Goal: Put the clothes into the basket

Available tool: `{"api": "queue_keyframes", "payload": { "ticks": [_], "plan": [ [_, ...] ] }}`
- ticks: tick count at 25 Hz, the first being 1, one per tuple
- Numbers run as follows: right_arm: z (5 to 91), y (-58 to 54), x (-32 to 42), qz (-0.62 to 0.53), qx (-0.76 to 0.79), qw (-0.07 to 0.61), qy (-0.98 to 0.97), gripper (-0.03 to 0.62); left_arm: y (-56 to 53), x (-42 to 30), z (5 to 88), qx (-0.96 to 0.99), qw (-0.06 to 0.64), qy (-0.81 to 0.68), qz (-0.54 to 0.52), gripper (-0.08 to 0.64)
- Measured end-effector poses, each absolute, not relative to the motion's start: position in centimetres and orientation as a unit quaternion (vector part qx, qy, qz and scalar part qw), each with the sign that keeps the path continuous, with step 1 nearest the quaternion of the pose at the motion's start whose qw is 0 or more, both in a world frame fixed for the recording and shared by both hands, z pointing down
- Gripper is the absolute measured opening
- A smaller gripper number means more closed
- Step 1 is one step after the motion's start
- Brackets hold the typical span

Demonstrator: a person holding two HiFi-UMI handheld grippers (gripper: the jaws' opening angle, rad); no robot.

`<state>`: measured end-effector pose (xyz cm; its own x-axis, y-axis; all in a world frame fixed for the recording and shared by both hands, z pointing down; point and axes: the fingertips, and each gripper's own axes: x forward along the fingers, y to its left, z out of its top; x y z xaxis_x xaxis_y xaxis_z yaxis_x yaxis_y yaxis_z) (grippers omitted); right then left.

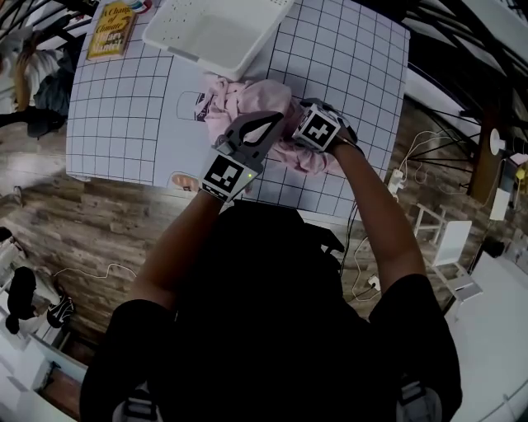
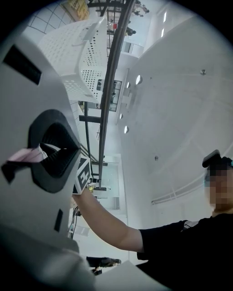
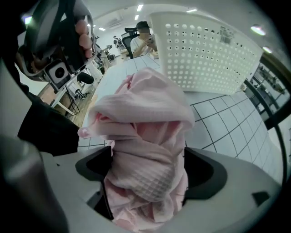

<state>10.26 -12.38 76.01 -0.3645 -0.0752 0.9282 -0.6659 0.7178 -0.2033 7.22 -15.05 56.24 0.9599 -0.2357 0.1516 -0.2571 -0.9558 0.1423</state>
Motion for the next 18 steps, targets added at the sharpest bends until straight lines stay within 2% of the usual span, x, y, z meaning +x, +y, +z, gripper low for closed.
{"api": "queue_keyframes", "payload": {
  "ticks": [4, 10, 18],
  "plan": [
    [77.3, -13.2, 9.6, 0.293, 0.231, 0.502, -0.78, 0.55, -15.9, 7.6, 57.4, 0.984, 0.093, -0.132, 0.07, 0.003],
    [79.3, -11.4, 7.9, 0.336, 0.175, 0.513, -0.771, 0.557, -16.7, 7.2, 58.0, 0.982, 0.101, -0.146, 0.072, 0.003],
    [80.0, -12.5, 7.6, 0.288, 0.185, 0.55, -0.762, 0.554, -17.7, 6.2, 58.8, 0.977, 0.107, -0.17, 0.077, 0.003]
  ]
}}
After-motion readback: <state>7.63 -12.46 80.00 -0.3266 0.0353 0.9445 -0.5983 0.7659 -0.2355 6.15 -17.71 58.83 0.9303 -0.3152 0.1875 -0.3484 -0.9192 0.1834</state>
